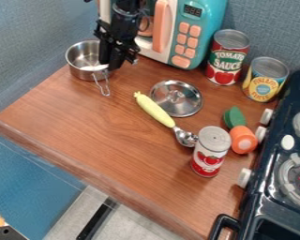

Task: Move the silver below the yellow spoon to the left upper corner

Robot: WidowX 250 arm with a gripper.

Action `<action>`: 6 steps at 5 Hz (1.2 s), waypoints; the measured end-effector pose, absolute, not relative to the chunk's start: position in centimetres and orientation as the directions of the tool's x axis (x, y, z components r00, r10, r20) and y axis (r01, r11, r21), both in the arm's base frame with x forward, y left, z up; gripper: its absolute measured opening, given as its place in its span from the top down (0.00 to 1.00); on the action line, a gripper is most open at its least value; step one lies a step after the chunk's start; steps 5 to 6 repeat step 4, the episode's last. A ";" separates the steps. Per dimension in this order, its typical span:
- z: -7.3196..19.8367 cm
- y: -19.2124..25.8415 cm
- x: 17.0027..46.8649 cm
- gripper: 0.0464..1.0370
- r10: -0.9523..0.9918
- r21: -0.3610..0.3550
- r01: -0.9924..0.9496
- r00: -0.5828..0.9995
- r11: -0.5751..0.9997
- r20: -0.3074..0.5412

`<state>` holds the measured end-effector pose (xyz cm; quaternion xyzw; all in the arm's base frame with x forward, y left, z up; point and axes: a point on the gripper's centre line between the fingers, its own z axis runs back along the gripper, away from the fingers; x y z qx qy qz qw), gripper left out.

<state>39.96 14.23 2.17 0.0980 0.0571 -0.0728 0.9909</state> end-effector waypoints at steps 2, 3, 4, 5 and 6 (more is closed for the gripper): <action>2.4 13.4 39.5 0.03 -0.150 0.124 0.170 0.976 0.978 -0.158; 5.2 12.9 39.1 0.03 -0.155 0.091 0.168 0.978 0.982 -0.138; 9.3 13.1 38.3 0.04 -0.144 0.131 0.156 0.985 0.979 -0.094; 9.3 13.1 38.3 0.04 -0.144 0.131 0.156 0.985 0.979 -0.094; 9.3 13.1 38.3 0.04 -0.144 0.131 0.156 0.985 0.979 -0.094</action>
